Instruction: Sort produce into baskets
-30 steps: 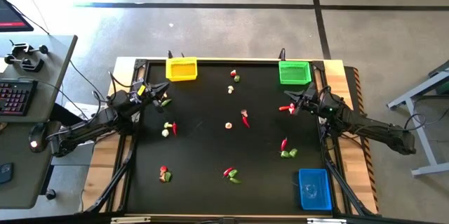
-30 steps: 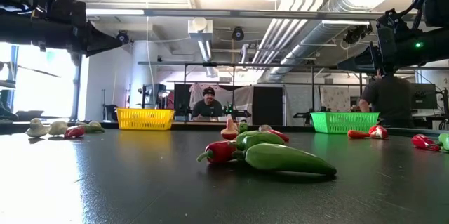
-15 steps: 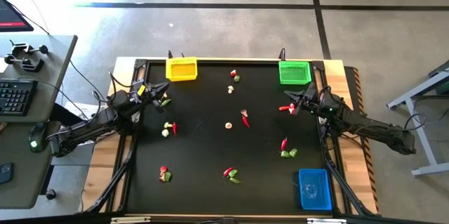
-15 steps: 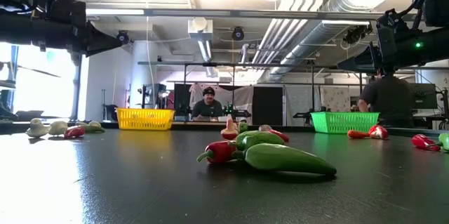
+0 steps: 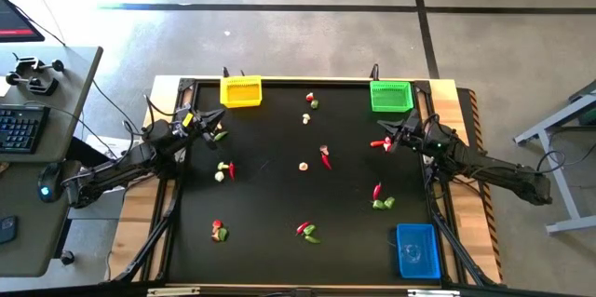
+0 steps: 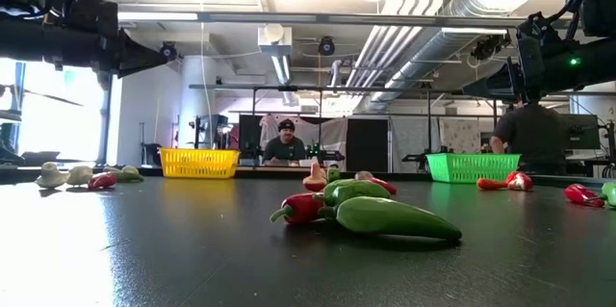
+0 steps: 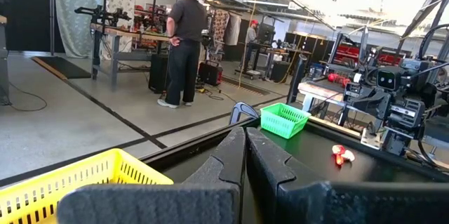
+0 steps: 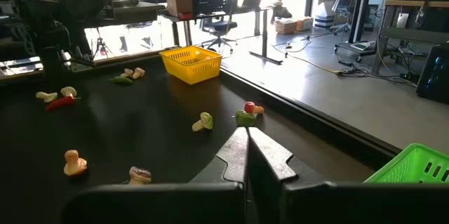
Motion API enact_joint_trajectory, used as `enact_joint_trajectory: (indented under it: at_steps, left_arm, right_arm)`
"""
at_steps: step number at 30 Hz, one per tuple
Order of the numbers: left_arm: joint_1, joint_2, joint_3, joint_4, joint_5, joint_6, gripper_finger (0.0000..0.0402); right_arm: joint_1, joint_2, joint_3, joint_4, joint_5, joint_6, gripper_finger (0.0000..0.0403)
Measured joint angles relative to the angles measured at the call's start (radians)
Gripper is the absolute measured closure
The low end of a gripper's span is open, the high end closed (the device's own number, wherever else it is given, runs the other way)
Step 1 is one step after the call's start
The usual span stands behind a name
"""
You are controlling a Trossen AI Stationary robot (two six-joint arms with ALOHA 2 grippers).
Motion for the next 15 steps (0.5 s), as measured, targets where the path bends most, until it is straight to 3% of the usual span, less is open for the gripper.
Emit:
enact_joint_trajectory:
  at_steps: [15]
  left_arm:
    - [0.000, 0.000, 0.000, 0.010, 0.013, 0.000, 0.0401]
  right_arm:
    - [0.000, 0.000, 0.000, 0.000, 0.000, 0.000, 0.0403]
